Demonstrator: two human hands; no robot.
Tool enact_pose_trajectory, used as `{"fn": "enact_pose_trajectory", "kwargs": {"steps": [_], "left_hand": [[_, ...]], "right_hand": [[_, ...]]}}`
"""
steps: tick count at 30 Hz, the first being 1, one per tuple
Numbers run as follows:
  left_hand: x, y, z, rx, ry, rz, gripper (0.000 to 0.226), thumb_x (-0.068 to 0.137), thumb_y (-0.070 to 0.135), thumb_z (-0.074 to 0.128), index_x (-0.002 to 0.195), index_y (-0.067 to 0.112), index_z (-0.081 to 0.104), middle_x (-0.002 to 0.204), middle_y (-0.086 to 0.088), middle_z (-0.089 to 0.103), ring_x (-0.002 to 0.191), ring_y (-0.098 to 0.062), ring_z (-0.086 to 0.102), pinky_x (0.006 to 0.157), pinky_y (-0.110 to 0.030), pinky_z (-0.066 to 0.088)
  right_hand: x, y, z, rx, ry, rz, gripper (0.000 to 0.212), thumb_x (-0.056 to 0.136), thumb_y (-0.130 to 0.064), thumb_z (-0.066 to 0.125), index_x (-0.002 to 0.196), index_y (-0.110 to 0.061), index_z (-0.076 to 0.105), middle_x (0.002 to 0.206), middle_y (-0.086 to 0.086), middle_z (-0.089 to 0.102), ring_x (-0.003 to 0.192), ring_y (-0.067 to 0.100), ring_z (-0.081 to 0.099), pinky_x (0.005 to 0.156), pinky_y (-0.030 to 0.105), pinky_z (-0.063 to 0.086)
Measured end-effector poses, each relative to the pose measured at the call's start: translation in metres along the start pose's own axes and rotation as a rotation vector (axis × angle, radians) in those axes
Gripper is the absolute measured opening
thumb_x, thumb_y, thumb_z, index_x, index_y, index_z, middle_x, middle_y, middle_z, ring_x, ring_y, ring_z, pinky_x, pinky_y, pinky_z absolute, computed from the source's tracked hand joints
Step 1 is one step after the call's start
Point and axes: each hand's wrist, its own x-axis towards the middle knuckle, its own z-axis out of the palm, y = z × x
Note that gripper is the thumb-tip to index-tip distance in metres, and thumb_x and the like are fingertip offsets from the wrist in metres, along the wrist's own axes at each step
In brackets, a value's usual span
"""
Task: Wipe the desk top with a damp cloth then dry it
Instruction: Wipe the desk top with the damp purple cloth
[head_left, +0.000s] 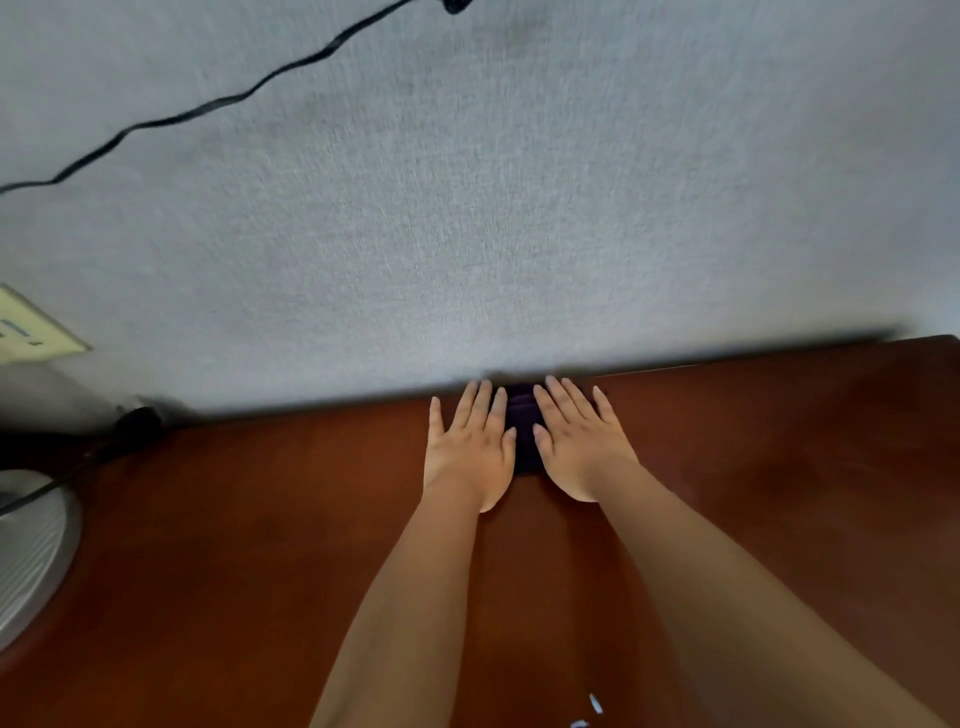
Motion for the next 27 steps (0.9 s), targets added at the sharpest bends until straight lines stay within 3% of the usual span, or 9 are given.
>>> {"fn": "enact_pose_trajectory", "kwargs": {"steps": [6, 9, 12, 20, 24, 27], "left_hand": [[-0.049, 0.012, 0.008, -0.007, -0.008, -0.028, 0.056, 0.104, 0.040, 0.007, 0.154, 0.020, -0.009, 0.161, 0.002, -0.014, 0.147, -0.013, -0.018, 0.119, -0.048, -0.010], [-0.073, 0.020, 0.012, -0.015, -0.022, -0.050, 0.055, 0.104, 0.040, 0.006, 0.153, 0.020, -0.010, 0.161, 0.002, -0.016, 0.146, -0.013, -0.019, 0.119, -0.049, -0.009], [-0.081, 0.023, 0.014, -0.010, -0.015, -0.058, 0.055, 0.104, 0.040, 0.006, 0.153, 0.020, -0.009, 0.161, 0.001, -0.016, 0.147, -0.014, -0.019, 0.119, -0.049, -0.009], [-0.049, 0.014, 0.011, 0.005, 0.020, -0.031, 0.056, 0.104, 0.040, 0.007, 0.154, 0.019, -0.007, 0.162, 0.000, -0.013, 0.147, -0.015, -0.017, 0.119, -0.049, -0.009], [-0.017, 0.011, 0.007, 0.001, 0.058, 0.000, 0.056, 0.104, 0.040, 0.008, 0.154, 0.019, -0.004, 0.162, -0.001, -0.010, 0.148, -0.015, -0.015, 0.119, -0.047, -0.011], [-0.002, 0.014, 0.005, -0.001, 0.065, 0.005, 0.056, 0.104, 0.039, 0.008, 0.154, 0.019, -0.004, 0.162, -0.001, -0.010, 0.148, -0.015, -0.015, 0.119, -0.047, -0.010]], "right_hand": [[-0.048, -0.009, 0.010, 0.021, -0.011, -0.027, 0.058, 0.100, -0.042, 0.001, 0.153, -0.017, -0.007, 0.161, -0.001, -0.013, 0.147, 0.013, -0.014, 0.118, 0.040, -0.012], [-0.068, -0.011, 0.014, 0.010, -0.001, -0.062, 0.087, 0.073, -0.048, -0.026, 0.153, -0.018, -0.007, 0.161, 0.000, -0.012, 0.147, 0.014, -0.013, 0.117, 0.039, -0.012], [-0.075, -0.010, 0.018, 0.001, 0.006, -0.076, 0.096, 0.065, -0.047, -0.030, 0.153, -0.018, -0.007, 0.161, 0.000, -0.011, 0.147, 0.014, -0.012, 0.117, 0.039, -0.011], [-0.045, -0.004, 0.010, -0.032, 0.033, -0.093, 0.094, 0.067, -0.048, -0.028, 0.153, -0.018, -0.006, 0.161, -0.001, -0.009, 0.147, 0.014, -0.011, 0.119, 0.038, -0.009], [-0.019, 0.006, 0.005, -0.027, 0.022, -0.050, 0.058, 0.101, -0.042, 0.002, 0.153, -0.018, -0.006, 0.161, -0.001, -0.010, 0.147, 0.014, -0.012, 0.119, 0.038, -0.010], [-0.006, 0.013, 0.001, -0.035, 0.006, -0.028, 0.056, 0.103, -0.038, 0.009, 0.153, -0.018, -0.007, 0.161, -0.002, -0.010, 0.147, 0.013, -0.013, 0.119, 0.038, -0.011]]}}
